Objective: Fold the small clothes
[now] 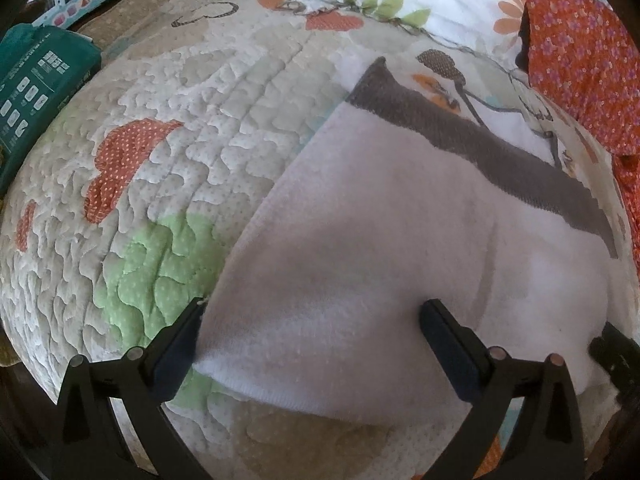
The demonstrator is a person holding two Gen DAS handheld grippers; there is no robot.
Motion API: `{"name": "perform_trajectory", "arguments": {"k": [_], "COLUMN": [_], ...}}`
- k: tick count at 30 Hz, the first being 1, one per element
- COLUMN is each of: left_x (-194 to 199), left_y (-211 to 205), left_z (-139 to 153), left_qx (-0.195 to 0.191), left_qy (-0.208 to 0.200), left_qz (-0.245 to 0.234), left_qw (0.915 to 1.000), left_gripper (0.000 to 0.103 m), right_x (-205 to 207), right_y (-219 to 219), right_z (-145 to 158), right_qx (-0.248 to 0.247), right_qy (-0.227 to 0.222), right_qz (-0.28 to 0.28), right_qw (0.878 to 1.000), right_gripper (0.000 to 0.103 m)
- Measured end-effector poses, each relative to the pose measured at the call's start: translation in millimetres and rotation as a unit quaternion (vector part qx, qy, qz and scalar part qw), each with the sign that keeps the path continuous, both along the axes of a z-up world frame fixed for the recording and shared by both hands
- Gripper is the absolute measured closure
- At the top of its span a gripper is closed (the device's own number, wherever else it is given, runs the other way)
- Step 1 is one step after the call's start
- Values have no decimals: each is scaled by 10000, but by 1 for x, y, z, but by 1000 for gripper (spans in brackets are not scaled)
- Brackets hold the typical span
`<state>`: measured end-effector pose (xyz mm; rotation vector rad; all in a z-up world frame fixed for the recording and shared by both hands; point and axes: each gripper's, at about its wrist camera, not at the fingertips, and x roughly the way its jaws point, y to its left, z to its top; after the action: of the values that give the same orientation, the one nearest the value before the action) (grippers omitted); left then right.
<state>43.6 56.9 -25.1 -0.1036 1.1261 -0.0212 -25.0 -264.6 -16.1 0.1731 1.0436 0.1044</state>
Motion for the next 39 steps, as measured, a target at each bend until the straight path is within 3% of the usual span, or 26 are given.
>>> {"name": "perform_trajectory", "arguments": {"k": [5,8,10,12,16,20,22,25,34,39], "left_x": [-1,1,-1,-3,-19,-44,-58,-72,-100,-109], "left_y": [-3,2,8,10,10,8,11,20,39,43], "left_z": [-1,2,9,20,50,81,88,91,123,139], "left_qx": [112,-55,-257,-277,-123,262,388,315,168,-37], "left_qy": [-40,-46,-171,-370,-1120,-1991,-2227,-2248,-2577,-2702], "left_qz": [-83,-7,143,190,248,499,712,968,1079,1028], "left_qw": [9999,10000,9994,9988,9933,9783,9715,9691,9600,9573], "left_gripper": [0,0,12,22,22,22,21,19,18,11], "right_x": [-2,-1,-1,-1,-2,0,-4,-13,-47,-43], "right_y": [28,25,24,26,32,34,36,44,17,31], "right_z": [-9,-9,-10,-10,-11,-9,-8,-4,-5,-9], "right_qx": [-924,-758,-727,-729,-886,-975,-1044,-1283,-110,-601], "right_qy": [-153,-238,-260,-271,-297,-193,-223,-274,-113,29], "right_qz": [178,49,-48,-183,-316,-282,-414,-584,-795,-369], "right_qw": [9954,9968,9970,9968,9951,9947,9934,9896,9967,9975], "right_gripper": [6,1,0,0,0,0,0,0,1,0]}}
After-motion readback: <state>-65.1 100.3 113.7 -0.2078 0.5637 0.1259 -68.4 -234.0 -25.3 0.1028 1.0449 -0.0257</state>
